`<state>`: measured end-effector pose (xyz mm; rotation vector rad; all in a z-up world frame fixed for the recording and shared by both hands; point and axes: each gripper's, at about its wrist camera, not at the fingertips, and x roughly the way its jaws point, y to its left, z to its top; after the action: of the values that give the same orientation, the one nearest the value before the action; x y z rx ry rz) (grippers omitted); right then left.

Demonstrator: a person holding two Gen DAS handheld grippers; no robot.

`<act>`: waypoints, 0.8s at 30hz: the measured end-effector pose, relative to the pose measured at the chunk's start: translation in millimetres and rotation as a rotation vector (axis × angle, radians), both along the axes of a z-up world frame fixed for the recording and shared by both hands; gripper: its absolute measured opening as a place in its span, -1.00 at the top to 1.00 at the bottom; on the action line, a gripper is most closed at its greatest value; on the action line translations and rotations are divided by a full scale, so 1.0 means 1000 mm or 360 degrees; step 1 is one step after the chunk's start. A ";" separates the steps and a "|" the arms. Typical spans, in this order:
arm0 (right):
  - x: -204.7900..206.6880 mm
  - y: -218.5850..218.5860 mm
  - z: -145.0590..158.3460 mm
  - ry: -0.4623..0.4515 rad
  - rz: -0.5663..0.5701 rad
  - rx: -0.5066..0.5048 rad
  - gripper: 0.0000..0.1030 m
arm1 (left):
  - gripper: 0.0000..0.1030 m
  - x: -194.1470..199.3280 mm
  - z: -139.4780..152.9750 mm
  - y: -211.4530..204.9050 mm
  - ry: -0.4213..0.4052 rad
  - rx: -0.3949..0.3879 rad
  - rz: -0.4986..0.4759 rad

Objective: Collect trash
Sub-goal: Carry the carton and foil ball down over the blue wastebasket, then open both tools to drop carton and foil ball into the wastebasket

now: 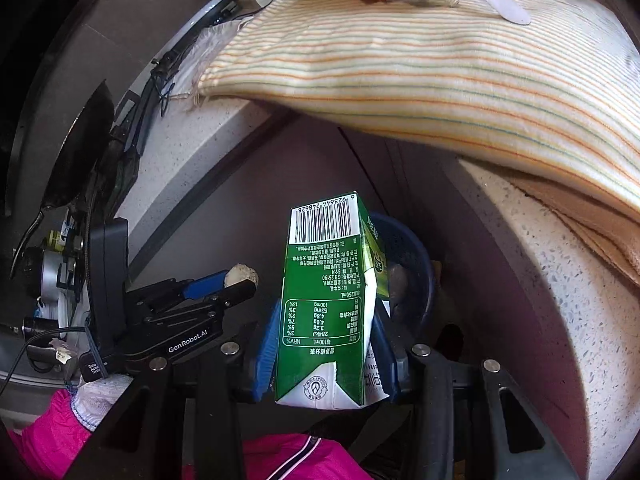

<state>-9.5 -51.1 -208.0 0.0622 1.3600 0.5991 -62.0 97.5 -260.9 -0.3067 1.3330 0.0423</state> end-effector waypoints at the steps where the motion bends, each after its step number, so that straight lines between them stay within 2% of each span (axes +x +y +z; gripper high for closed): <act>1: 0.000 0.001 -0.003 0.0005 0.0003 -0.0008 0.15 | 0.32 0.000 -0.002 -0.001 0.0006 0.0000 0.0001; 16: 0.008 0.022 -0.043 0.0092 0.0033 -0.0084 0.14 | 0.32 0.003 -0.014 0.006 0.0067 0.0007 0.0013; 24: 0.011 0.019 -0.050 0.0107 0.0035 -0.0093 0.14 | 0.32 0.003 -0.014 0.004 0.0068 0.0026 0.0021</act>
<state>1.8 -32.0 -258.1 0.0205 1.4439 0.5799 -59.2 101.7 -275.2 -0.3019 1.3727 0.0710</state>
